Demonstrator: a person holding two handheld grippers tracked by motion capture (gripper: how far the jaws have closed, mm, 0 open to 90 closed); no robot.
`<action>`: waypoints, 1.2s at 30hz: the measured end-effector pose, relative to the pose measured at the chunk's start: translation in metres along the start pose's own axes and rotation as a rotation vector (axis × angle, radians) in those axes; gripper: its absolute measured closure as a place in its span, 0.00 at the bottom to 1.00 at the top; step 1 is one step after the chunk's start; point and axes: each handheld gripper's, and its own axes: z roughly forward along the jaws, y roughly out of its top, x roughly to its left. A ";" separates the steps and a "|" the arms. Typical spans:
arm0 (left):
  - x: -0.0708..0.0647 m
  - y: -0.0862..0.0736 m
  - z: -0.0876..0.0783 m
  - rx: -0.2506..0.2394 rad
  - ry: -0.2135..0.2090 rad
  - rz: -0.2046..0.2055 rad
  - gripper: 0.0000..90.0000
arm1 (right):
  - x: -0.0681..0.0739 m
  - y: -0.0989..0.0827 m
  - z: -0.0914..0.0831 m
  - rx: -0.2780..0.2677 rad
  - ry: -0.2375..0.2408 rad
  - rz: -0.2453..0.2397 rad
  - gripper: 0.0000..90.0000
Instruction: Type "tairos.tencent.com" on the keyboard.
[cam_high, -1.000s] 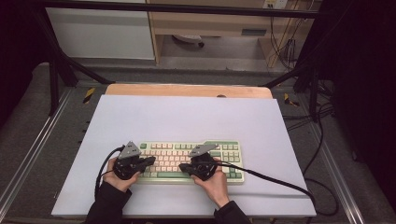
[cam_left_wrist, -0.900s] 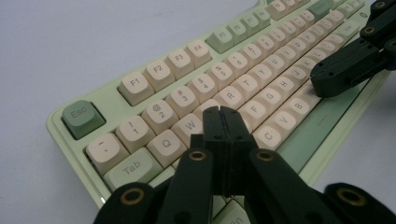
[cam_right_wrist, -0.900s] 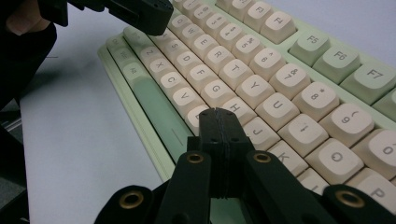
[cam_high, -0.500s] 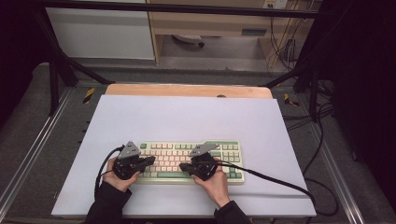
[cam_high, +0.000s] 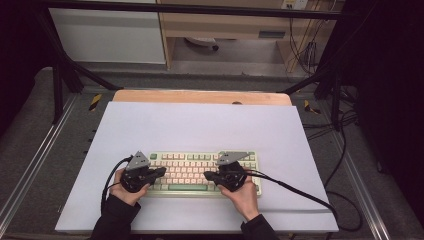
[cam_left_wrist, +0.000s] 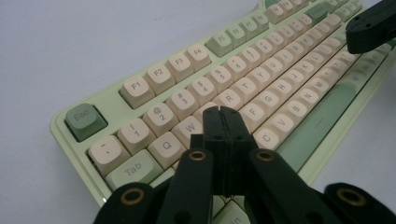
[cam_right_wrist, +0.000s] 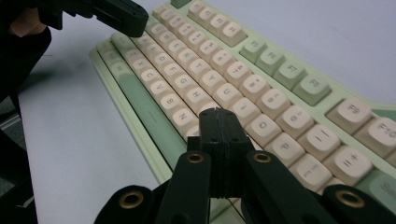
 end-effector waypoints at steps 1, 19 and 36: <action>0.000 0.000 0.000 0.000 0.000 0.000 1.00 | -0.002 -0.002 -0.002 -0.002 -0.003 0.002 1.00; -0.006 0.005 0.003 0.001 -0.004 0.018 1.00 | -0.020 -0.025 -0.028 -0.025 -0.026 0.046 1.00; -0.021 0.022 0.024 0.022 -0.024 0.059 1.00 | -0.022 -0.027 -0.031 -0.027 -0.029 0.044 1.00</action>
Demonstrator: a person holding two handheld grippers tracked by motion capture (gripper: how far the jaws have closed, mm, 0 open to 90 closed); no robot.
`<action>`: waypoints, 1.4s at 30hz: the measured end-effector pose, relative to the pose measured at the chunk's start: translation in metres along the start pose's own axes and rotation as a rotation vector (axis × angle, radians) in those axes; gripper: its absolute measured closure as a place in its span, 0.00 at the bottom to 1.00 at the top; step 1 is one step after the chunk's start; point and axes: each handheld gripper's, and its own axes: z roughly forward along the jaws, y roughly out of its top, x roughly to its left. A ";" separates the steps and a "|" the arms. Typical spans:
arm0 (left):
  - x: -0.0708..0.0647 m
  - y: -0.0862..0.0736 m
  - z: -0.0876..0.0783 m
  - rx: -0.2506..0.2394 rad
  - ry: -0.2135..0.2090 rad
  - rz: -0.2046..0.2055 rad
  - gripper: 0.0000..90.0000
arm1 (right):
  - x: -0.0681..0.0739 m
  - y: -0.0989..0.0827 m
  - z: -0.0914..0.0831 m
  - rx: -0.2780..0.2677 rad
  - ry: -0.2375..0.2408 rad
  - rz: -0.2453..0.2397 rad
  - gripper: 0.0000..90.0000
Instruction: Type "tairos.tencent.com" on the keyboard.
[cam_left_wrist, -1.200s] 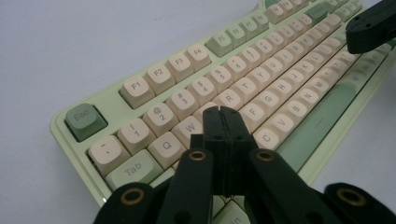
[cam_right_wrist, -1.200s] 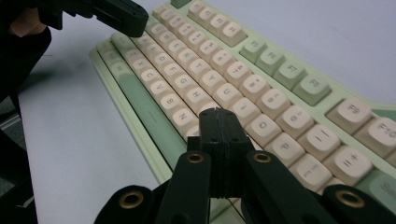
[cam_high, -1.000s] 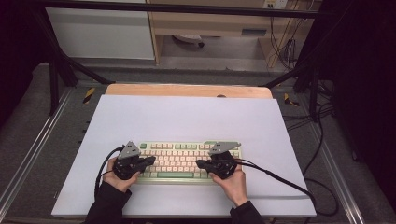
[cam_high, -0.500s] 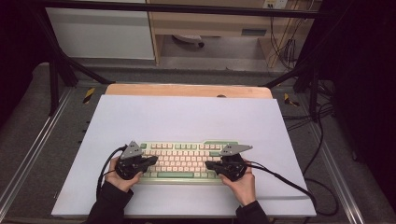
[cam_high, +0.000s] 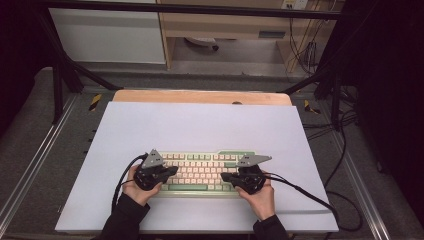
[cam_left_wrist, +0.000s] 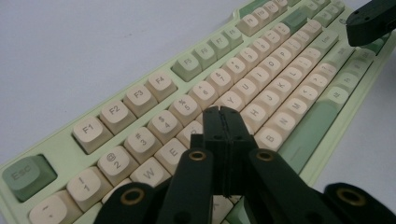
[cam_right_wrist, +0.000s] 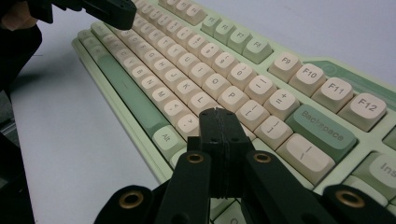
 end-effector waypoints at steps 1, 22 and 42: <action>0.000 0.001 0.001 0.002 0.002 0.000 1.00 | 0.000 0.000 0.000 0.003 -0.001 0.000 1.00; -0.001 0.010 0.028 0.031 0.022 -0.012 1.00 | 0.000 -0.001 0.001 0.009 0.006 0.005 1.00; -0.004 0.007 0.032 0.038 0.013 0.001 1.00 | 0.000 -0.001 0.001 0.009 0.006 0.003 1.00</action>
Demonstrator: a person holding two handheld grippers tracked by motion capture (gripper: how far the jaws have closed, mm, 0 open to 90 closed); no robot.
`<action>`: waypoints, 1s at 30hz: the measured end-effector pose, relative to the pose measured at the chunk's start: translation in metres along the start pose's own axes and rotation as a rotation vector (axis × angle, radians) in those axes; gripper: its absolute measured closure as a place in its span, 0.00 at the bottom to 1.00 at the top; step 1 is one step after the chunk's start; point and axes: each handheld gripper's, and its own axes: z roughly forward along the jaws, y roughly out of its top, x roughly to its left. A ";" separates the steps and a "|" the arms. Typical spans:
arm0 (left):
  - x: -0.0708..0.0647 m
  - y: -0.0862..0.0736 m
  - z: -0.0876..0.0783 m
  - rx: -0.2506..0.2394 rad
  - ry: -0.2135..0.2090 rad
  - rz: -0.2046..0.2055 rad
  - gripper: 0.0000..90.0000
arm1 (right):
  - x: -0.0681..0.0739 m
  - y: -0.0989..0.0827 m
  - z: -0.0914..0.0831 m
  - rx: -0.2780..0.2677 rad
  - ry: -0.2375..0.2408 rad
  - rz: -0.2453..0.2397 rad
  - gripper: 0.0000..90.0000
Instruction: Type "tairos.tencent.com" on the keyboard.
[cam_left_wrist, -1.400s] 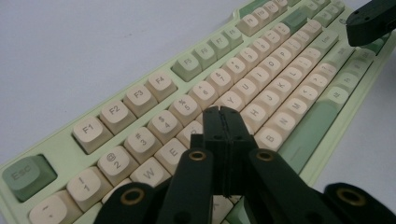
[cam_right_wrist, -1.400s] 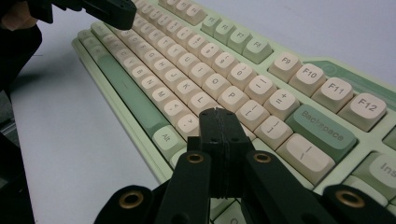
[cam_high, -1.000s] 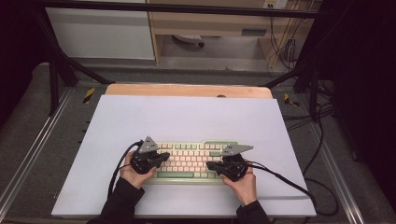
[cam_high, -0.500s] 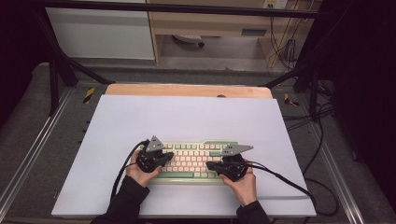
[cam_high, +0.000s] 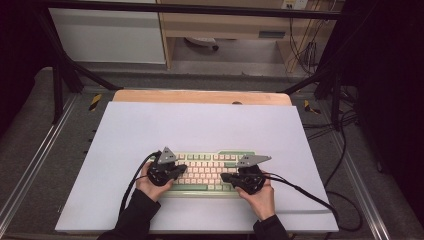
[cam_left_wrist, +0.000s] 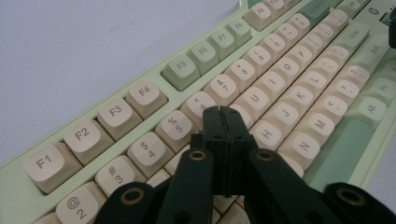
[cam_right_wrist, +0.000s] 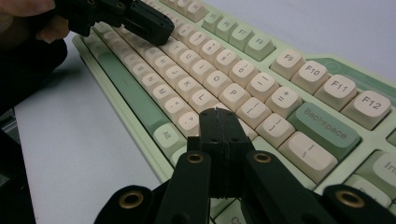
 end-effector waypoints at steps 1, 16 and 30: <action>-0.001 0.001 -0.002 -0.008 -0.002 0.002 1.00 | 0.000 0.000 0.000 -0.001 0.000 -0.001 1.00; -0.002 -0.004 -0.023 -0.033 -0.018 0.009 1.00 | 0.000 0.001 -0.001 -0.011 -0.001 0.000 1.00; 0.007 -0.024 -0.041 -0.032 0.001 -0.020 1.00 | 0.002 0.004 0.001 -0.015 0.006 0.005 1.00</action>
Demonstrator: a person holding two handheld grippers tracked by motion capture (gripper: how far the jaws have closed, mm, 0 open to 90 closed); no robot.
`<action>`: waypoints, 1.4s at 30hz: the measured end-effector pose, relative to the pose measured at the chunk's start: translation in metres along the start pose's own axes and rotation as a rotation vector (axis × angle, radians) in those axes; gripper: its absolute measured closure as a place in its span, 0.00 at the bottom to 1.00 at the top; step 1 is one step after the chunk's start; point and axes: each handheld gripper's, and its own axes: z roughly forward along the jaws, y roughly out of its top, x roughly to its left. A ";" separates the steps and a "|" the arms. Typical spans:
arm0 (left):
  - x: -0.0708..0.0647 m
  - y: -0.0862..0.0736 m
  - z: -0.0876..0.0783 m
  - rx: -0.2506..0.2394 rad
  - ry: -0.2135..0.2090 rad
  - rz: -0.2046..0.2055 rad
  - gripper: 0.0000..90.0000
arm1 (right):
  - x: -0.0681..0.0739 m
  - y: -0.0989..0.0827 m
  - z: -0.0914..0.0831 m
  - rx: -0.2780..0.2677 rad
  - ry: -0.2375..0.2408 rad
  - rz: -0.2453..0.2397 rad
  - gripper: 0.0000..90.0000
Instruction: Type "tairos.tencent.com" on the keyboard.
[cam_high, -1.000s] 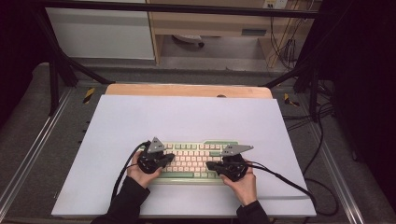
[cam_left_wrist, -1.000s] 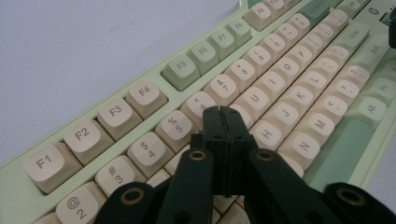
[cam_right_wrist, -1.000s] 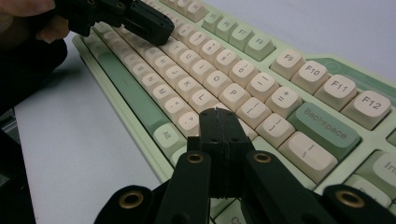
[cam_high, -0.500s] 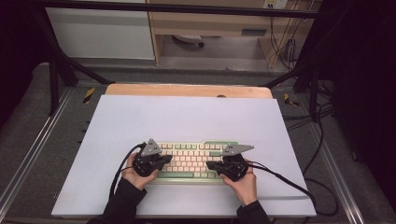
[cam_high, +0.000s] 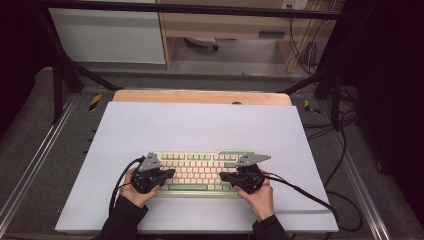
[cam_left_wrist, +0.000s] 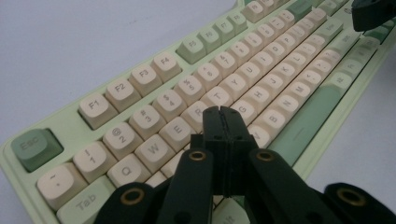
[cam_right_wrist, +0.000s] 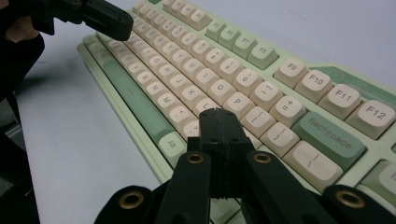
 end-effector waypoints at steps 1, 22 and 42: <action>0.001 -0.001 -0.001 0.001 0.000 -0.002 1.00 | 0.000 0.000 0.001 -0.002 0.000 0.001 1.00; 0.008 -0.014 -0.012 -0.010 -0.007 -0.032 1.00 | 0.011 0.002 0.026 0.041 0.022 -0.031 1.00; 0.008 -0.014 -0.011 -0.009 -0.016 -0.032 1.00 | 0.011 -0.002 0.034 0.063 0.024 -0.033 1.00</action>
